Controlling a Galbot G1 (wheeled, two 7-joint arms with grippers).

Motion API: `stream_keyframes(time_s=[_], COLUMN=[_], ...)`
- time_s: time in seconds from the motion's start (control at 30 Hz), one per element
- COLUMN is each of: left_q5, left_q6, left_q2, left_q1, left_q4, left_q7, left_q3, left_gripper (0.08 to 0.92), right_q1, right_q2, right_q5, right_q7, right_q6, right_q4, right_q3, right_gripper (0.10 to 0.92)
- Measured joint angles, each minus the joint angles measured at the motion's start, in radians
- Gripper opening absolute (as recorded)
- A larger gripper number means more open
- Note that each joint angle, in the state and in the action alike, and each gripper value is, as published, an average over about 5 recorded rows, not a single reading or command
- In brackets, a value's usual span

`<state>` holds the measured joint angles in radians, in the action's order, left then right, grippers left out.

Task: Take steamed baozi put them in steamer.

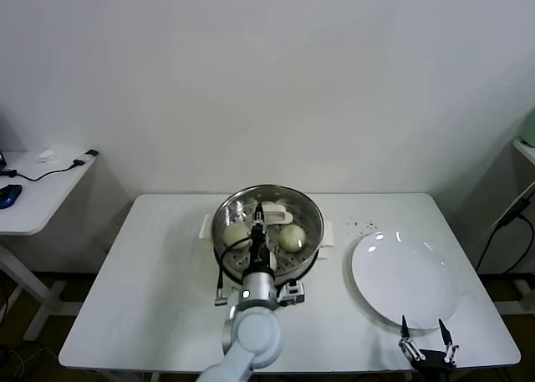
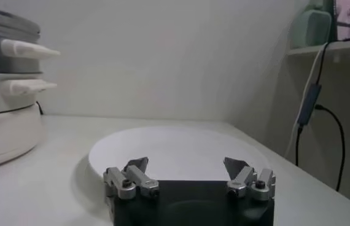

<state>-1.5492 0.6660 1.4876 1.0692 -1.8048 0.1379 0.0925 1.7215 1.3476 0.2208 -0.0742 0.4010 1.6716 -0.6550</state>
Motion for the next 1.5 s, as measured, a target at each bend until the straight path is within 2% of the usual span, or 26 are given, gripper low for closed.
stream_keyframes(time_s=[0.5,0.6,0.9,1.27,1.37,1.5], left_q5=[-0.025,-0.02,0.018,0.139,0.193,0.323], left_q6=[-0.011,-0.012,-0.018,-0.044,-0.069,-0.151], left_q2=[-0.006,-0.005,-0.026,-0.075,-0.082,-0.08], left_q1=[0.007,0.008,0.008,0.04,0.057,0.089], left_q4=[0.019,0.018,-0.013,-0.112,-0.141,-0.185], left_q7=[0.001,-0.001,0.004,-0.01,-0.028,-0.079], left_q3=[-0.007,-0.005,0.005,0.015,0.007,-0.02], left_gripper=[0.144,0.202,0.461,0.774,0.815,0.822], right_q1=[0.005,0.008,0.008,-0.007,-0.009,-0.007], right_q2=[-0.002,-0.004,-0.005,-0.01,-0.015,-0.028], right_q5=[-0.002,-0.002,-0.001,0.002,0.009,0.033], right_q7=[0.002,0.003,0.006,0.015,0.018,0.029], right_q6=[0.018,0.019,0.013,-0.007,-0.003,0.023], right_q4=[0.0,0.005,0.01,0.008,0.004,0.0], right_q3=[0.002,0.002,0.002,0.001,0.003,0.005], right_gripper=[0.823,0.823,0.823,0.823,0.823,0.823])
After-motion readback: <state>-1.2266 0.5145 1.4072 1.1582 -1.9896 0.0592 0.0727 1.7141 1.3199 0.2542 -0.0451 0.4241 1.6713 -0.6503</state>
